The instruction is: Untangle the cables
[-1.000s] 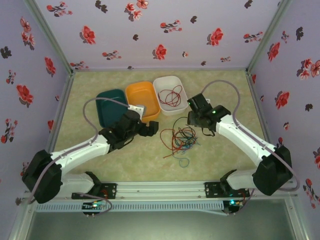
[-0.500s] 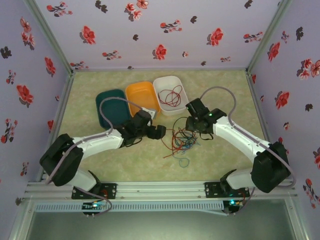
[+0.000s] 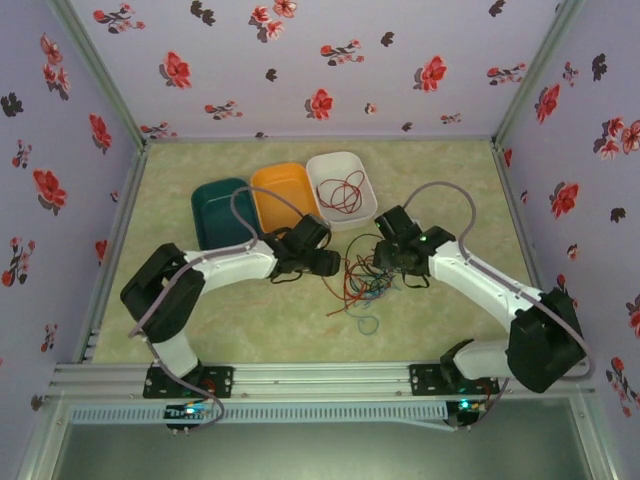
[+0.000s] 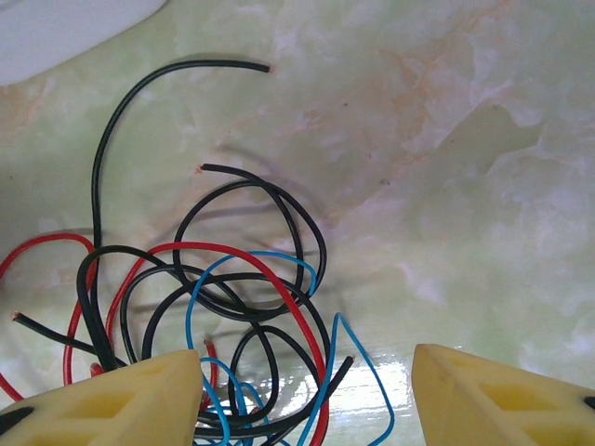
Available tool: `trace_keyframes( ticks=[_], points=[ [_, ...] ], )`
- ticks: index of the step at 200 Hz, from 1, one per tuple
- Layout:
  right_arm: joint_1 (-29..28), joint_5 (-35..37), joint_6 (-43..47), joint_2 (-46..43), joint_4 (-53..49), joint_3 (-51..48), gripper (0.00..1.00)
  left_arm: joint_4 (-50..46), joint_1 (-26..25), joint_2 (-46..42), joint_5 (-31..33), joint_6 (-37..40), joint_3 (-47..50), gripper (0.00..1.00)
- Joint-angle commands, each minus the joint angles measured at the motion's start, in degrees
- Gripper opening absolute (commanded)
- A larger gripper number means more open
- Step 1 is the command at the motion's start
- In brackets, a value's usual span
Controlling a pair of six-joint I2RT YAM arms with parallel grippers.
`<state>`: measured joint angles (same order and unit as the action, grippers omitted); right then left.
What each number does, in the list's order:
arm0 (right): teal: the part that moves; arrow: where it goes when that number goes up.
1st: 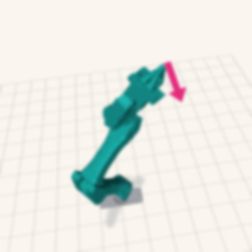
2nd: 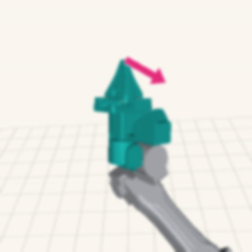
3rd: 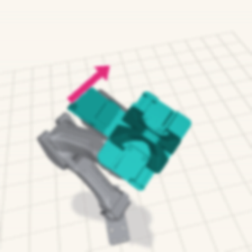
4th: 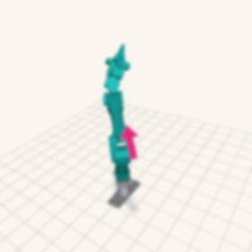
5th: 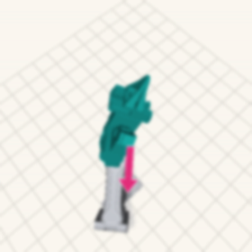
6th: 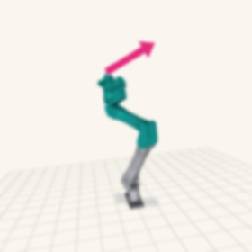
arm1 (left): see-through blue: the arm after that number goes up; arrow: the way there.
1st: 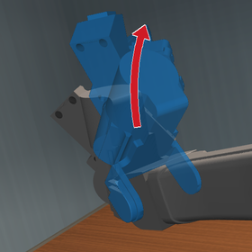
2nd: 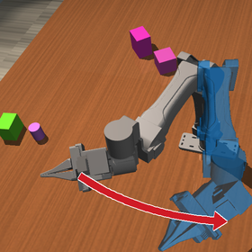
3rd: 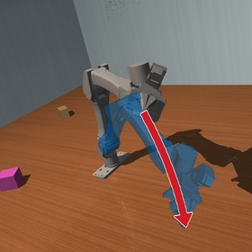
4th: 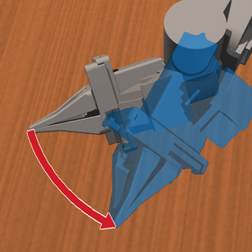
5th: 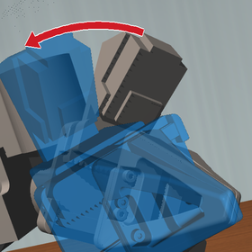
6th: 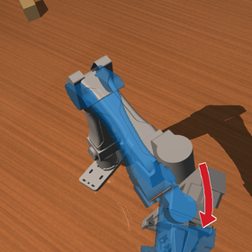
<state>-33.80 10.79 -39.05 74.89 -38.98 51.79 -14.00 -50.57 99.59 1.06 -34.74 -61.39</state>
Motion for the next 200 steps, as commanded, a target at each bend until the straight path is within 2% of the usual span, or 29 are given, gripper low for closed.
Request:
trace_keyframes(
  ticks=[1, 35, 93, 200],
  points=[
    [-0.3, 3.2, -0.3, -2.4, 1.3, -1.0, 0.64, -10.8, -1.0, 1.5, 1.8, -2.8, -3.4, 0.62],
    [-0.2, 4.3, 0.1, -4.5, 2.5, -2.1, 0.67, -16.9, -2.0, 3.2, 2.0, -3.7, -6.8, 0.62],
    [0.1, 3.9, 0.7, -6.1, 5.2, -4.5, 0.69, -20.7, -4.3, 9.9, 1.8, -2.5, -13.9, 0.57],
    [0.5, 2.2, 0.0, -7.1, 9.0, -7.1, 0.7, -23.2, -4.7, 14.8, -0.2, -2.0, -16.3, 0.51]
  ],
)
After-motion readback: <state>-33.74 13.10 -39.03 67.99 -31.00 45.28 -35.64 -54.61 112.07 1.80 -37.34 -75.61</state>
